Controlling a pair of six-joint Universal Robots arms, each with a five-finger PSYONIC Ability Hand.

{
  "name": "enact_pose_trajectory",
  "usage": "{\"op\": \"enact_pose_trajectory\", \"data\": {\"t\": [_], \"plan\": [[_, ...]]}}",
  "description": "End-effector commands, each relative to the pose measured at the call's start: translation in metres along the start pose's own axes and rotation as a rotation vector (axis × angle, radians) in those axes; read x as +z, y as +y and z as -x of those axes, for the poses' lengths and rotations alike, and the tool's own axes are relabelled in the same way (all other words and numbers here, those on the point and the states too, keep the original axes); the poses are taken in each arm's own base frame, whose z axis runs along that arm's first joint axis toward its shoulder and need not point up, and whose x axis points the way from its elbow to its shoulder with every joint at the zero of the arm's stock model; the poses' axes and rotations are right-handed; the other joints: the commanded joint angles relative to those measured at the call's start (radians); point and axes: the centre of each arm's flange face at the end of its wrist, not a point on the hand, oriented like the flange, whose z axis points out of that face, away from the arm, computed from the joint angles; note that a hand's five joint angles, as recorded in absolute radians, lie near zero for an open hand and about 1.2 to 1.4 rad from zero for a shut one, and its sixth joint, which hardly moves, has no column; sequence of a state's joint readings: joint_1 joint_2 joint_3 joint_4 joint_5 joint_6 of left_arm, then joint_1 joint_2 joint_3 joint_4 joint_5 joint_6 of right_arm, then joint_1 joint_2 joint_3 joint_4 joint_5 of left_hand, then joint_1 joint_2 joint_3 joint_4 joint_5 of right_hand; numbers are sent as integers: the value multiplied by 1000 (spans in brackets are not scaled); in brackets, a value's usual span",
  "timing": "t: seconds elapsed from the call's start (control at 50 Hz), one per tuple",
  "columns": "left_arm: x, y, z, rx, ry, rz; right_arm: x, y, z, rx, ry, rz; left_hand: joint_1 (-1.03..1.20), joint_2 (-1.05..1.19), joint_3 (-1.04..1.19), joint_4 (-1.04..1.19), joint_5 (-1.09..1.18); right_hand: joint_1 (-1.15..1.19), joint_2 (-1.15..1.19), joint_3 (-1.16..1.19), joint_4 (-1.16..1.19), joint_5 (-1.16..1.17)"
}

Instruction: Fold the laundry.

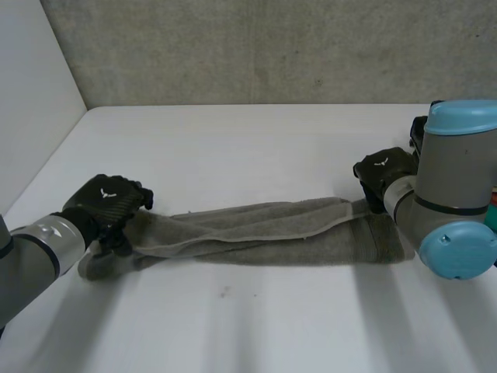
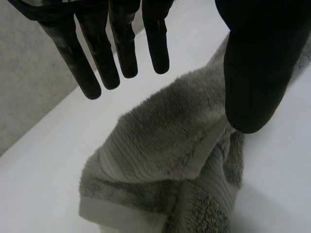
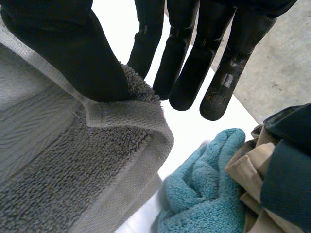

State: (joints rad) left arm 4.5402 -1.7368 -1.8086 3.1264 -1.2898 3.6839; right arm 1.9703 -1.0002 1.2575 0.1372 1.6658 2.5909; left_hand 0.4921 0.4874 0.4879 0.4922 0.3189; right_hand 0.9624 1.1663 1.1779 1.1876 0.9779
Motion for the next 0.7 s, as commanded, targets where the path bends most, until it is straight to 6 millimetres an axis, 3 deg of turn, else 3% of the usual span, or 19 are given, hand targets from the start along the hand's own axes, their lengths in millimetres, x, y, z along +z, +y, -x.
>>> {"op": "enact_pose_trajectory", "data": {"t": [0.02,0.18,0.3,0.38,0.5,0.58,0.64,0.7], "plan": [[24,26,-5,-16,30,83,0,5,3,0,-6,8,94,99,98,94,93,434,230,218,209,244],[32,28,4,-21,5,73,0,9,4,-1,-13,19,147,152,151,147,145,434,230,218,209,244],[36,24,10,-19,-13,61,-5,12,8,-23,-32,30,851,855,855,851,849,434,230,218,209,244],[32,15,12,-10,-21,34,-20,-2,-2,-60,-21,-1,904,909,908,904,903,434,230,218,209,244],[-3,-24,23,7,-57,-38,-67,-41,-30,-197,15,-74,904,909,908,904,903,434,230,218,209,244],[-28,-45,27,25,-72,-65,-94,-52,-39,-280,3,-63,904,909,908,904,903,434,230,218,209,244],[-45,-48,25,28,-53,-18,-111,-50,-40,-353,-39,-11,904,909,908,904,903,434,230,218,209,244],[-55,-39,27,54,-25,83,-118,-42,-35,-395,-97,38,904,909,908,904,903,434,230,218,209,244]]}}
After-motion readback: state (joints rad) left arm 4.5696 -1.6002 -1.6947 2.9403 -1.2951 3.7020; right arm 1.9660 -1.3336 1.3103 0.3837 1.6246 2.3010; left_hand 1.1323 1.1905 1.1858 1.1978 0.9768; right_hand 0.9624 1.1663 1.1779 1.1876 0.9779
